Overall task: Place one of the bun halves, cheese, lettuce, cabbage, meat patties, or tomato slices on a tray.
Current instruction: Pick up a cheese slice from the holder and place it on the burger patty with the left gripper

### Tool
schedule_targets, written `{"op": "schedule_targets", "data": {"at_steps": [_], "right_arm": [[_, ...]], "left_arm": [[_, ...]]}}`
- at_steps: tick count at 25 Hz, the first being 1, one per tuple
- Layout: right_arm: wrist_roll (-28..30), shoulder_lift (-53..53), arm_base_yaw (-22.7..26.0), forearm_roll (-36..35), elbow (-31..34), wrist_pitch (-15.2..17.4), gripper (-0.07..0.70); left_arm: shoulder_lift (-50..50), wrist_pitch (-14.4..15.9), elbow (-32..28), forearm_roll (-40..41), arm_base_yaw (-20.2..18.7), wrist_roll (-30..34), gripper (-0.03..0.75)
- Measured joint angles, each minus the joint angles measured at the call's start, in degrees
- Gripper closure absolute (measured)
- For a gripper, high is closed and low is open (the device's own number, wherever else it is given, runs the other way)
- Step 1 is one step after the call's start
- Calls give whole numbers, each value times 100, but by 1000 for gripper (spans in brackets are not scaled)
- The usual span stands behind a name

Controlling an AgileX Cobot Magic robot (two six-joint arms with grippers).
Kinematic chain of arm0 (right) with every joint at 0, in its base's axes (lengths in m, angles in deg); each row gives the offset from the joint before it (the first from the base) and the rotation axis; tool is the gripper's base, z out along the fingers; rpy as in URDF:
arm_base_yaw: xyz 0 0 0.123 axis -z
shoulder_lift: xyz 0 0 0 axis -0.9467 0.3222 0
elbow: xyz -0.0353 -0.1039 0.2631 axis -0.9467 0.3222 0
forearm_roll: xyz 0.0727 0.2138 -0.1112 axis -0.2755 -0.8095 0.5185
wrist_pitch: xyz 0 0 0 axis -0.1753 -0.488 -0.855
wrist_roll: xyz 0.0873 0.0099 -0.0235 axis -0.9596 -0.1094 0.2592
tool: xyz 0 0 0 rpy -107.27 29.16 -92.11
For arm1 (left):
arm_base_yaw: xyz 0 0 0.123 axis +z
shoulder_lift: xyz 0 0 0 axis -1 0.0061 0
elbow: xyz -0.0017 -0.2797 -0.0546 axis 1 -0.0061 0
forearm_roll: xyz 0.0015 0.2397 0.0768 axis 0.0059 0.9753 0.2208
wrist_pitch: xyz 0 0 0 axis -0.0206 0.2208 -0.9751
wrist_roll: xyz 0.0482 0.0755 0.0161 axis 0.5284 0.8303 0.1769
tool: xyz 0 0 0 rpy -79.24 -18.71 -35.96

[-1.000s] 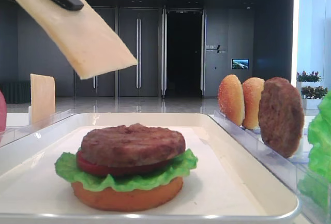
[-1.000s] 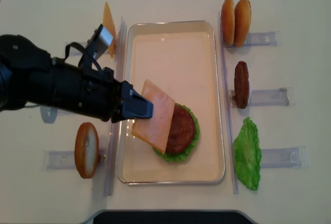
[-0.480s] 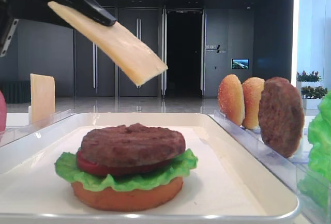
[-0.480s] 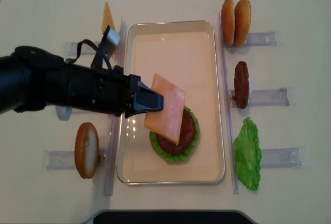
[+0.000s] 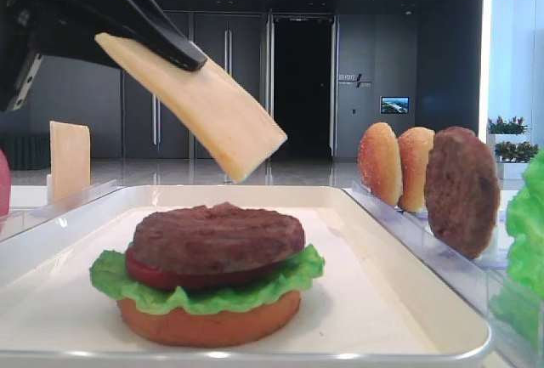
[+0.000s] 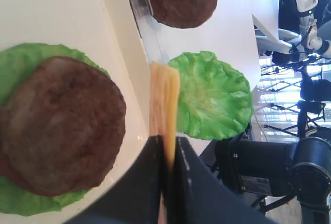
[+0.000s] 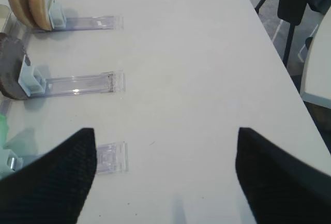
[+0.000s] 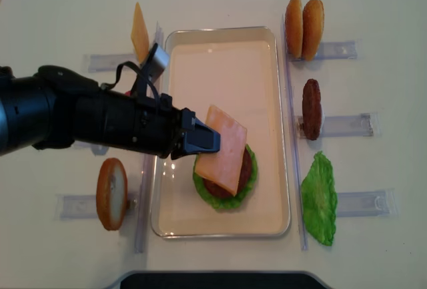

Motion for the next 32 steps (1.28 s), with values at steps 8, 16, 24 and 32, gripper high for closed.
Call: {"op": "schedule_targets", "data": {"at_steps": [8,16,24,32], "right_arm": [[0,0,0,0,0,0,76],[0,0,0,0,0,0,76],[0,0,0,0,0,0,76],[0,0,0,0,0,0,76]], "left_arm": [[0,-51,0,-18,0,-57,688],[0,-313,0,-50,0,-390,688],[7,-369,0,-89,-238,-531,688],[7,-853,0,-178,-495,-531,688]]}}
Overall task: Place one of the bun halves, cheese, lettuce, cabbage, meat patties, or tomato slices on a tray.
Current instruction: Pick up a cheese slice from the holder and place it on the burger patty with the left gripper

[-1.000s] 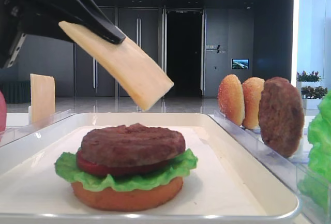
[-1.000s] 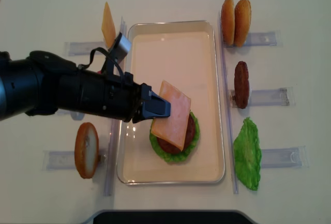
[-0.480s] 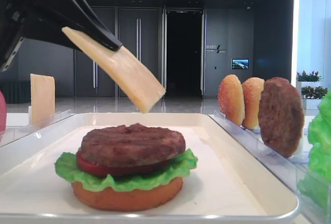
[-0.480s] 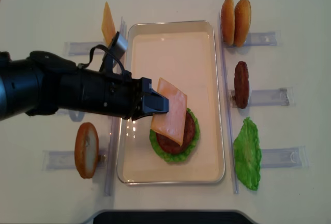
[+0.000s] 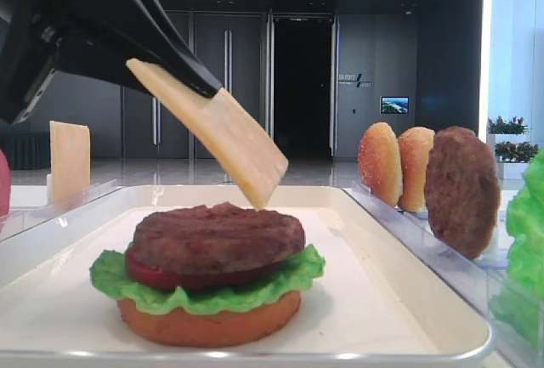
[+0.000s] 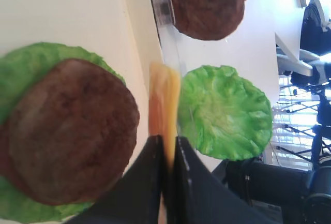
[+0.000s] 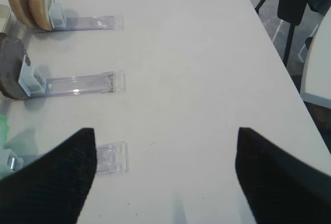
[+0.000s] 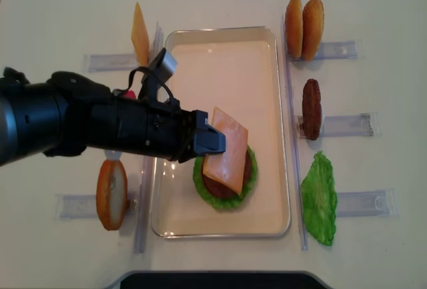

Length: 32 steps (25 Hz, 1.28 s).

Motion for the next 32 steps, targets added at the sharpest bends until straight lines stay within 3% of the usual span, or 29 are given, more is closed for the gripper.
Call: {"op": "schedule_targets", "data": {"at_steps": [4,12,32], "right_arm": [[0,0,0,0,0,0,76],[0,0,0,0,0,0,76],[0,0,0,0,0,0,76]], "left_arm": [[5,-103,0,-86,0,0,688],[444,-66,0,-232,-23,26,688],[448,-73,0,-393,-23,238,688]]}}
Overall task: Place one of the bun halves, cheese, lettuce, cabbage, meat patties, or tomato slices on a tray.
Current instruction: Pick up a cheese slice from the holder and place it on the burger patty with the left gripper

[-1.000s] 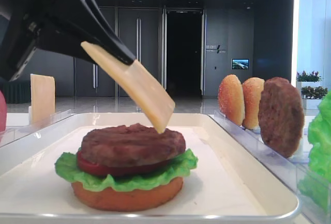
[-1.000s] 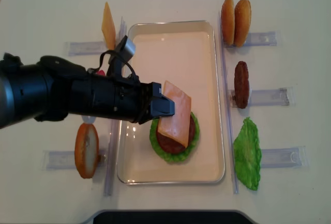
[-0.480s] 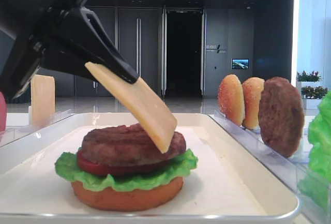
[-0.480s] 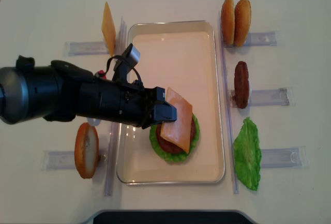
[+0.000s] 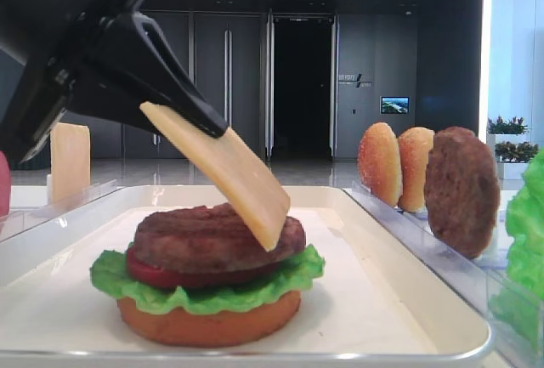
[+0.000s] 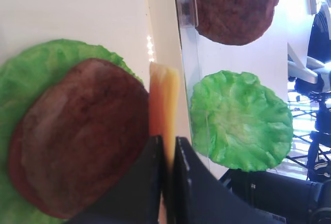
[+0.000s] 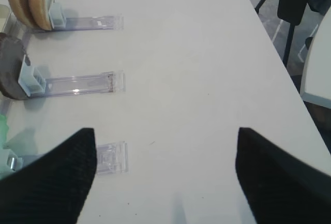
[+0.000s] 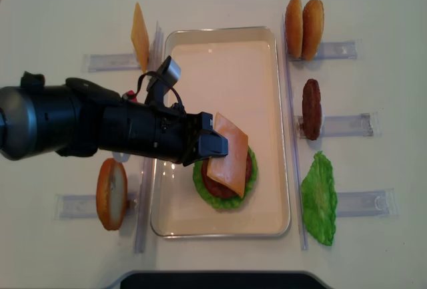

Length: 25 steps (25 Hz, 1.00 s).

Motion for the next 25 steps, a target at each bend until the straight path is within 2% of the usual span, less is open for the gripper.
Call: {"op": "schedule_targets", "data": {"at_steps": [7,21,25], "right_arm": [[0,0,0,0,0,0,76],[0,0,0,0,0,0,76],[0,0,0,0,0,0,76]], "left_arm": [[0,-110,0,0,0,-82,661],[0,-132,0,-5,0,-162,355],[0,-132,0,-5,0,-386,265]]}}
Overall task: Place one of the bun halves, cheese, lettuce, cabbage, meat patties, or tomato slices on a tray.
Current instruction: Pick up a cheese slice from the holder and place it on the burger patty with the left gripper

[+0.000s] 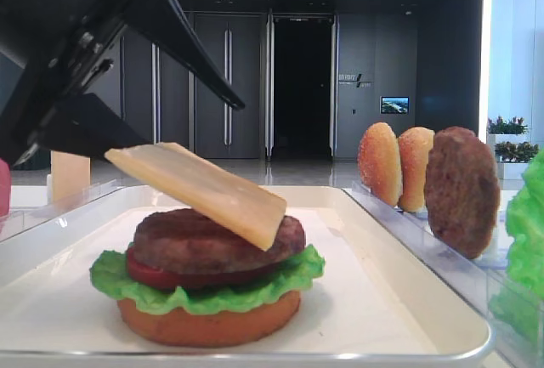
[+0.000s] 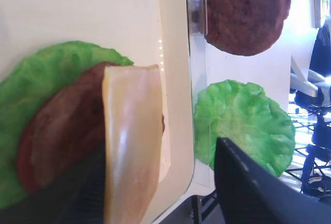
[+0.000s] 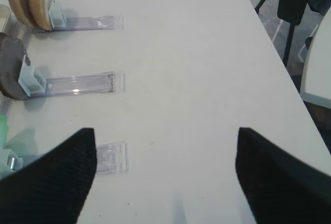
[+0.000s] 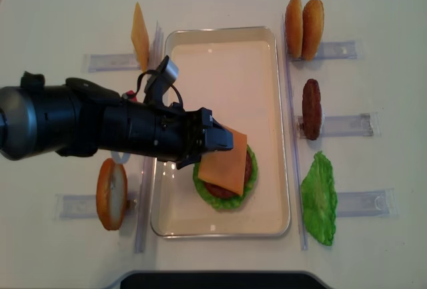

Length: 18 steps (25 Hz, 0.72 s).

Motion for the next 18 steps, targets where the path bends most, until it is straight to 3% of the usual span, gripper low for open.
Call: {"op": "schedule_targets", "data": {"at_steps": [7,18], "right_arm": [[0,0,0,0,0,0,76],[0,0,0,0,0,0,78]], "left_arm": [[0,0,0,149,0,-261,186],[0,-263,0,593,0,-549,179]]}}
